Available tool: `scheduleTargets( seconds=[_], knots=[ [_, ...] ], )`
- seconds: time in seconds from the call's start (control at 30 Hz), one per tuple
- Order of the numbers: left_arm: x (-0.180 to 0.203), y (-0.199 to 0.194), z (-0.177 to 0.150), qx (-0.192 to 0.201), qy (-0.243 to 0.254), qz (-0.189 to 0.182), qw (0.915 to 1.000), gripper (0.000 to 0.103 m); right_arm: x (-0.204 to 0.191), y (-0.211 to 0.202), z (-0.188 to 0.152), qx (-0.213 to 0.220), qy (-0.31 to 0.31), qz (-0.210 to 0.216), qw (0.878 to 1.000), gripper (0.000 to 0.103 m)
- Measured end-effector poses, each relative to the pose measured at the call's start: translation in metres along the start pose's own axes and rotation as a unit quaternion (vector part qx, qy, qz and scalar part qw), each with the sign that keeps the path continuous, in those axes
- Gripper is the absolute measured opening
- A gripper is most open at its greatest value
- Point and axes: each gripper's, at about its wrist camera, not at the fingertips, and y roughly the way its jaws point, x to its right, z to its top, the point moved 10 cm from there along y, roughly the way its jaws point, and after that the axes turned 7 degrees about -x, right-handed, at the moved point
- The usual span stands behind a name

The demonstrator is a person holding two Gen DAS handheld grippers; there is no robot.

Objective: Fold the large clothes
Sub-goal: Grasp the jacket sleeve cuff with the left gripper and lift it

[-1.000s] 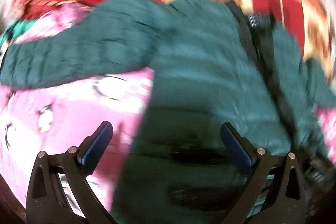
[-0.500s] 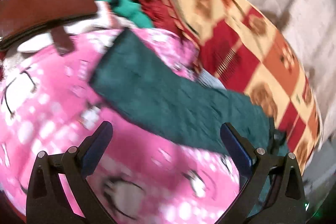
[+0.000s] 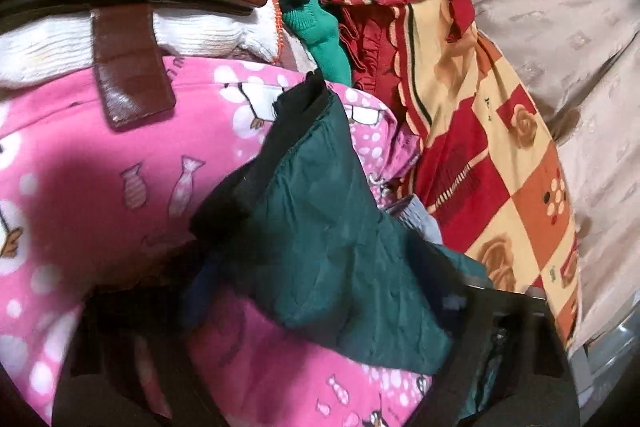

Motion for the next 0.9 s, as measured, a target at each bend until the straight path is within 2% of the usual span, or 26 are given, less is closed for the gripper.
scheduleTargets(
  seconds=[0.03,0.1,0.2,0.43,0.57,0.63,0.73,0.9],
  knots=[
    [-0.005,0.001,0.003,0.006,-0.012,0.007,0.9999,0.043,0.0,0.0,0.0,0.0,0.0,0.0,1.0,0.103],
    [-0.016,0.0,0.007,0.016,-0.034,0.017,0.9991,0.024,0.0,0.001,0.0,0.001,0.0,0.0,1.0,0.103],
    [-0.016,-0.009,0.009,0.034,-0.026,0.026,0.9988,0.016,0.0,0.001,0.001,0.001,0.0,-0.001,1.0,0.103],
    [0.02,-0.027,0.01,0.042,0.055,0.054,0.9962,0.014,-0.001,0.001,-0.002,-0.014,-0.009,0.003,1.0,0.103],
    [0.052,-0.034,0.006,0.034,0.097,0.051,0.9933,0.014,-0.001,0.003,-0.003,-0.1,-0.048,0.039,0.993,0.103],
    [0.072,-0.035,0.002,0.03,0.129,0.051,0.9898,0.013,0.004,-0.005,0.003,-0.119,-0.044,0.059,0.99,0.098],
    [0.102,-0.034,-0.008,0.022,0.159,0.035,0.9864,0.013,0.025,-0.036,0.02,-0.059,-0.04,0.062,0.996,0.098],
    [0.157,-0.029,-0.038,0.004,0.182,0.021,0.9831,0.013,0.063,-0.065,0.037,0.046,-0.074,0.03,0.996,0.098]
  ],
)
